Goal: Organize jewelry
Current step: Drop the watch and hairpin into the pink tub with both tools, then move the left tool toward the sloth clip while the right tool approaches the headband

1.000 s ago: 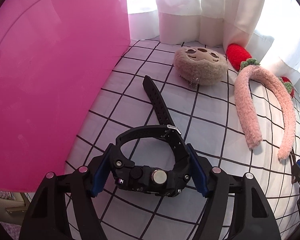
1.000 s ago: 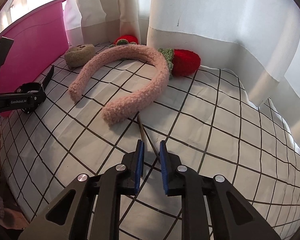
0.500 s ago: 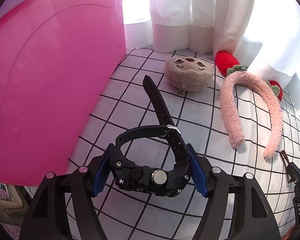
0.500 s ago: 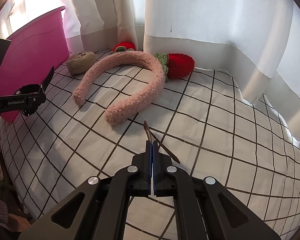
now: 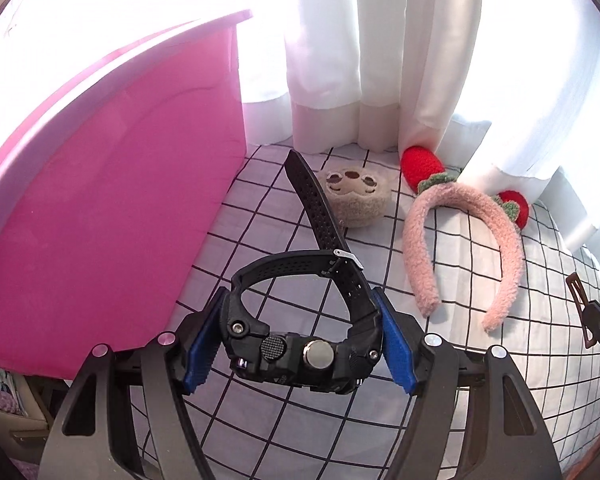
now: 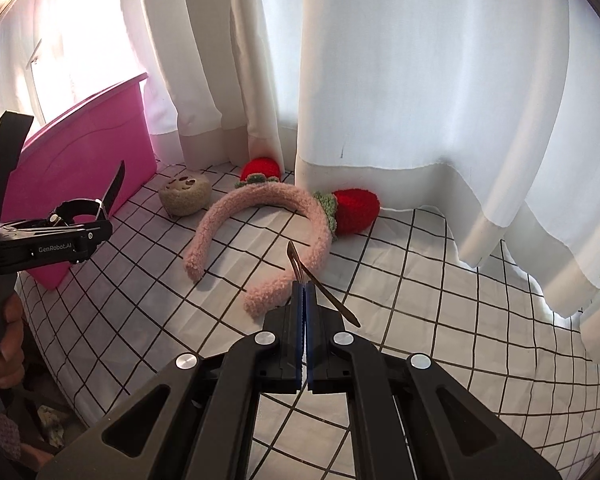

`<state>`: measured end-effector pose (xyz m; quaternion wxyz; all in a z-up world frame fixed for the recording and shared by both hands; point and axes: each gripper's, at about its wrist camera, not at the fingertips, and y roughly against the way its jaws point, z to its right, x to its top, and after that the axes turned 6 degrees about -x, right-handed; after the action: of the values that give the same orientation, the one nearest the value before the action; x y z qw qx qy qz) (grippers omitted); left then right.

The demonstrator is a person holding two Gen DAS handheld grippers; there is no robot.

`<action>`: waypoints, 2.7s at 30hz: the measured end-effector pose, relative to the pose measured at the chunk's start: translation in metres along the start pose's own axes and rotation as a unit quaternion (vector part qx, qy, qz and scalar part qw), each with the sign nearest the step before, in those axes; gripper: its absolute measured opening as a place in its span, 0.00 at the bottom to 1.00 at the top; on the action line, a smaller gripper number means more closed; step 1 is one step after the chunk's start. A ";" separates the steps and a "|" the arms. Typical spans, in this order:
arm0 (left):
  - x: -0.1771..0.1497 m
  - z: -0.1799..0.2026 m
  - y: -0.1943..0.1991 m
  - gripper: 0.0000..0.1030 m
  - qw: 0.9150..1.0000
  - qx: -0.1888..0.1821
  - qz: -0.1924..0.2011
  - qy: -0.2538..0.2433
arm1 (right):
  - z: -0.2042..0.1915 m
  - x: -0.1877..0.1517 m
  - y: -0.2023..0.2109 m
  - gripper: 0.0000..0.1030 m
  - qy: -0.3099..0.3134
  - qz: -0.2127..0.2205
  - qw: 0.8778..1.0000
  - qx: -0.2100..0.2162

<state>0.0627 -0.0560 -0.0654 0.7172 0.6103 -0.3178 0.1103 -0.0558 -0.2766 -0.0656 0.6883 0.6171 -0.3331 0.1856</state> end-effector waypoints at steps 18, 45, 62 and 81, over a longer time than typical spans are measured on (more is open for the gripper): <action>0.100 -0.093 0.127 0.66 0.992 0.040 0.115 0.045 | -0.126 0.159 0.056 0.01 0.075 0.128 0.981 0.122; 0.097 -0.265 0.048 0.67 0.987 0.055 -0.049 0.146 | -0.362 0.232 -0.072 0.01 0.182 -0.075 0.956 0.217; 0.094 -0.280 0.056 0.80 0.982 0.071 -0.048 0.168 | -0.363 0.233 -0.085 0.50 0.174 -0.095 0.961 0.194; 0.111 -0.189 0.105 0.80 0.993 0.030 0.007 0.112 | -0.230 0.221 0.004 0.52 0.044 -0.013 0.980 0.192</action>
<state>0.1519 0.1214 0.0744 0.7290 0.6131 -0.2359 0.1922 0.1511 -0.0864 0.0856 0.5729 0.7335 -0.2530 0.2644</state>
